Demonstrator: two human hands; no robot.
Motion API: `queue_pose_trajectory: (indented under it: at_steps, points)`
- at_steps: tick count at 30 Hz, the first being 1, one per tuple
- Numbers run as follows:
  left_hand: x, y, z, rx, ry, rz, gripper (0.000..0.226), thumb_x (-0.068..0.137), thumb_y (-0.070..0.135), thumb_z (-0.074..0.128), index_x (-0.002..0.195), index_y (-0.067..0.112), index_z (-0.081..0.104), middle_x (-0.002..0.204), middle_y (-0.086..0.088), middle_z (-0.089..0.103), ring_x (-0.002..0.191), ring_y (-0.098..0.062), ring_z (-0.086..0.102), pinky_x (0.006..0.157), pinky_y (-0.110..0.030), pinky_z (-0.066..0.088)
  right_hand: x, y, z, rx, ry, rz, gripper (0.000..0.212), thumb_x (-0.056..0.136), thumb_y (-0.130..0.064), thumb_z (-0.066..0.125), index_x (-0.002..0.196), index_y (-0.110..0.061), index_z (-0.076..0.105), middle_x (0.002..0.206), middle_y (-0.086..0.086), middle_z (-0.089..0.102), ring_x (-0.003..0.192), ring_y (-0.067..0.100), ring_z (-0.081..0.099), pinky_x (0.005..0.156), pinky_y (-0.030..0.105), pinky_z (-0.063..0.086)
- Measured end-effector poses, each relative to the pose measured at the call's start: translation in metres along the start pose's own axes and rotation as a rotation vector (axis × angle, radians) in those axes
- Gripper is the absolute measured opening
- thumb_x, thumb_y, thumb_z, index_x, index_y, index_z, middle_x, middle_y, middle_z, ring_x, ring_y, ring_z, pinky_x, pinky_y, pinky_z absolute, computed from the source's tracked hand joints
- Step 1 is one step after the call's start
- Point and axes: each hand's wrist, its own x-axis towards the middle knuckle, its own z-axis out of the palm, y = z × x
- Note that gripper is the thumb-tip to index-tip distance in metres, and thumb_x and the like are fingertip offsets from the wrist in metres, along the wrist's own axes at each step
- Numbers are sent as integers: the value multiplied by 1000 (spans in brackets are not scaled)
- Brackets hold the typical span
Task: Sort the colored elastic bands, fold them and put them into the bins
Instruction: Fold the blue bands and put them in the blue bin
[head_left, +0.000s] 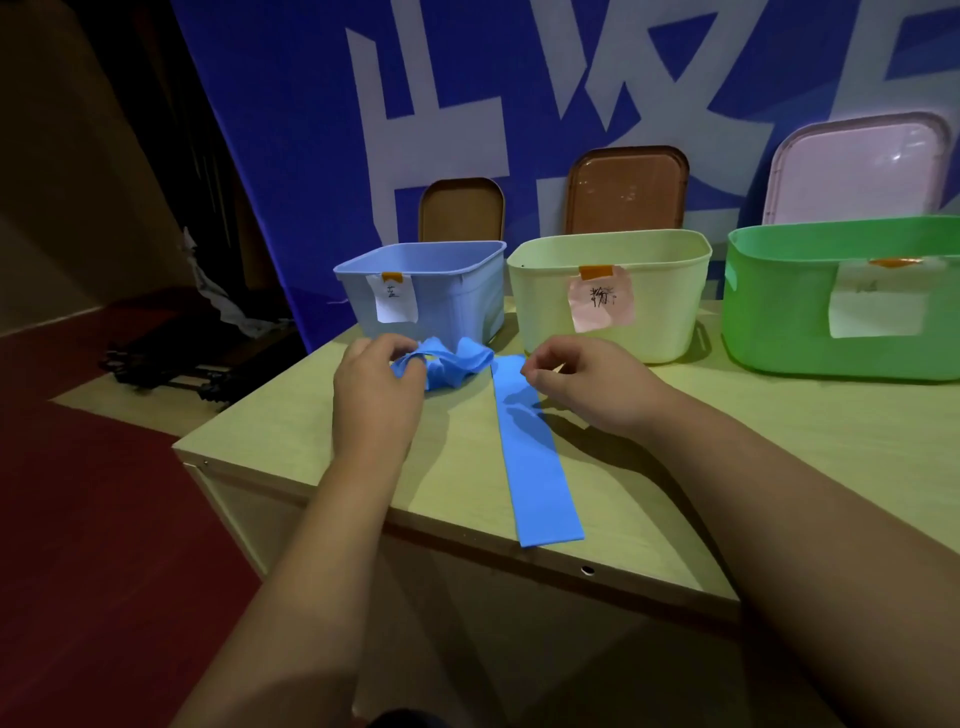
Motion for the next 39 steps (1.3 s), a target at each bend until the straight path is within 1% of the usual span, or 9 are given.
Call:
queue_pose_trajectory:
  at_steps: [2,8,13,16,19,24,27,30,39]
  points:
    - [2,13,-5,-57,23,53,17,98,19,72,113,26,76,111,6,67,101,-11,62,75,-9,39,1,-2,0,43,31,-31,12,100,-34,72,112,-35,74,111,-17,71,81,1,68,60,8,45]
    - [21,43,-17,-83,57,142,11,98,24,68,105,30,75,101,10,74,91,-13,69,73,-34,58,0,-10,-1,24,-41,-52,46,99,-45,74,142,-49,59,135,-21,63,111,4,67,90,27,56]
    - [67,14,-40,158,144,30,23,95,28,63,110,24,79,104,-9,72,92,-33,69,78,-41,58,-1,-10,0,9,-72,-59,43,99,-45,73,140,-53,60,137,-23,63,112,1,64,85,22,51]
    - [74,14,-46,135,-16,25,22,87,30,68,103,27,82,98,-4,71,92,-26,68,79,-34,51,-1,-11,0,13,-67,-41,40,100,-45,72,138,-51,62,136,-22,64,111,3,65,86,24,52]
    - [67,35,-46,-100,-146,34,17,83,31,68,95,32,80,96,-4,72,89,-21,70,79,-32,56,-1,-14,3,15,-54,-41,40,99,-47,73,137,-48,63,135,-22,64,109,5,68,87,27,54]
    - [49,69,-43,-483,-334,54,23,95,2,69,101,21,82,100,-1,73,81,-13,71,68,-29,65,-8,-23,2,235,22,-84,43,101,-52,69,141,-40,64,130,-22,69,107,-5,69,82,14,57]
    - [47,87,-33,-544,-394,122,24,93,-4,70,103,14,82,94,3,75,80,-7,70,72,-22,61,-7,-30,1,431,117,-82,32,106,-51,61,127,-31,74,118,-12,78,111,8,73,101,35,57]
    - [47,95,-20,-597,-443,119,23,92,0,76,106,17,80,102,8,78,86,-3,70,72,-21,58,-3,-32,1,572,156,-35,33,108,-49,60,122,-24,76,110,2,81,106,22,76,104,49,58]
    - [30,93,27,-1067,-521,-173,24,104,-2,58,121,9,71,98,-9,78,91,-23,73,82,-33,61,1,-28,-2,468,260,-16,25,105,-38,67,91,-17,73,86,1,74,81,16,68,84,40,57]
